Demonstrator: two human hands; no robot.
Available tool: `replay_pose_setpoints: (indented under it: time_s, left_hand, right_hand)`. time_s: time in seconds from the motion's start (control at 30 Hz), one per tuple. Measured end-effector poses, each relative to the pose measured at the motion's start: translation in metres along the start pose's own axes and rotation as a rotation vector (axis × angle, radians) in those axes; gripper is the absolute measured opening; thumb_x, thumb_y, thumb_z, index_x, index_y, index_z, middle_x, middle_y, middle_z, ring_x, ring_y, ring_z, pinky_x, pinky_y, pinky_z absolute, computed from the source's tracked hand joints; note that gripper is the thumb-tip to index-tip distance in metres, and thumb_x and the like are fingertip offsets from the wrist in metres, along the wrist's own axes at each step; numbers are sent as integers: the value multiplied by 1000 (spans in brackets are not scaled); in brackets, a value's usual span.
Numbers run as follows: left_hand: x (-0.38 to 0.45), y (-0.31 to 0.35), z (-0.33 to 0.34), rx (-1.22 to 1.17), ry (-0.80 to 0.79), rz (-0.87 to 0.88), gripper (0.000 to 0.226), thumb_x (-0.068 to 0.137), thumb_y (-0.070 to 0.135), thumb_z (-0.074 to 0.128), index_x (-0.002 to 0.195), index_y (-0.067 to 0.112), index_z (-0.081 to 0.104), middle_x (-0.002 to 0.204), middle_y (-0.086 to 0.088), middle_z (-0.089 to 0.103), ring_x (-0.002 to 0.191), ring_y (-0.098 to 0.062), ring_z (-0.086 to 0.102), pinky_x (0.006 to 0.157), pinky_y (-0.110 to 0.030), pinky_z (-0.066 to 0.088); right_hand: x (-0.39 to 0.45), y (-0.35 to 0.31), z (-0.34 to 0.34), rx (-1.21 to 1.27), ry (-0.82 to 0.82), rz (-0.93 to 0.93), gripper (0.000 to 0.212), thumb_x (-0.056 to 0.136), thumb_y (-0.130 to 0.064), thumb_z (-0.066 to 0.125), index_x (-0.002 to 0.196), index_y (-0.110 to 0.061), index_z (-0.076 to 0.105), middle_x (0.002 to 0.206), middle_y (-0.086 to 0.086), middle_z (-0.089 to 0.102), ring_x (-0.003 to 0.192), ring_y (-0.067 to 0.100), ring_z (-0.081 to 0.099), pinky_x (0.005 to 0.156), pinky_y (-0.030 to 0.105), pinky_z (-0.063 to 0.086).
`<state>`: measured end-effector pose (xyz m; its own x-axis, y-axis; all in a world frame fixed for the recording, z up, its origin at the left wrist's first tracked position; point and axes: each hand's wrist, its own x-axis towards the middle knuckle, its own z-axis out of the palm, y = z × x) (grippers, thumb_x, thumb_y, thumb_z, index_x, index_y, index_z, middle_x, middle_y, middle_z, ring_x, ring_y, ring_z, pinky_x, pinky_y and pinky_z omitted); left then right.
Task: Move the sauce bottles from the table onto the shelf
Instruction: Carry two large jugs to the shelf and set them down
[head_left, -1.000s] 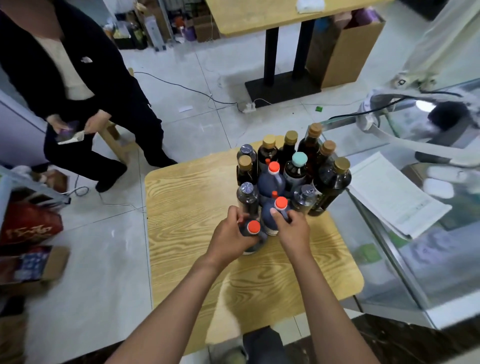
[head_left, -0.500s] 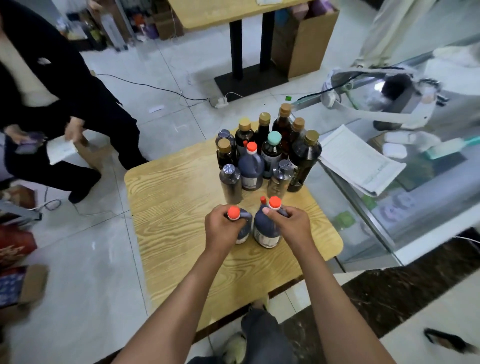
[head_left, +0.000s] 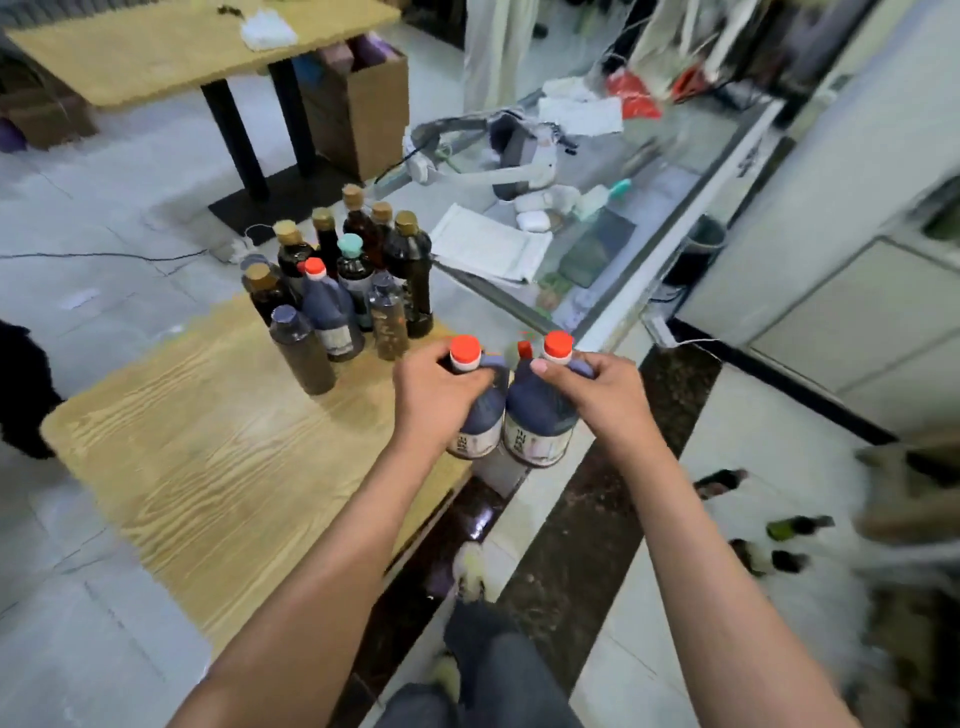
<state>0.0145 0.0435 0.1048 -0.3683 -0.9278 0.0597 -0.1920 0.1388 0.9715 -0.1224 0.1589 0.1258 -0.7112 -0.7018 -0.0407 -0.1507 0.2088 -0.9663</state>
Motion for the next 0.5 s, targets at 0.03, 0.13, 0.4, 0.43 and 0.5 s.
replay_pose_setpoints:
  time_s: [0.03, 0.13, 0.4, 0.43, 0.5]
  left_hand:
    - [-7, 10, 13, -13, -49, 16, 17, 55, 22, 75, 72, 19, 71, 69, 6, 68, 64, -1, 55, 62, -23, 48]
    - [-29, 43, 52, -35, -192, 90, 19, 52, 25, 75, 69, 28, 66, 68, 11, 66, 63, 1, 55, 64, -23, 49]
    - [-114, 155, 153, -181, -514, 264, 35, 55, 11, 79, 77, 34, 64, 72, 16, 67, 65, 3, 58, 63, -11, 47]
    - [-127, 170, 167, -196, -546, 285, 37, 56, 9, 80, 80, 31, 65, 73, 14, 67, 64, 4, 57, 62, -10, 46]
    - [-151, 196, 193, -235, -594, 317, 40, 57, 4, 81, 89, 24, 67, 76, 10, 69, 62, 6, 57, 61, -9, 45]
  right_hand:
    - [-11, -2, -17, 19, 53, 9, 45, 76, -27, 84, 50, -18, 49, 51, -8, 36, 50, 3, 33, 46, 20, 25]
    - [-45, -9, -70, 68, 226, 23, 41, 75, -29, 84, 55, -17, 51, 55, -3, 37, 50, 5, 34, 46, 19, 26]
    - [-138, -37, -212, 134, 620, -3, 49, 62, -46, 84, 44, -22, 46, 50, -11, 38, 51, 5, 35, 48, 19, 30]
    - [-148, -39, -230, 153, 667, -25, 48, 62, -45, 84, 45, -22, 47, 52, -9, 40, 53, 6, 37, 50, 20, 32]
    - [-168, -42, -264, 176, 746, -62, 46, 58, -48, 85, 55, -16, 52, 59, 3, 42, 61, 12, 40, 56, 29, 33]
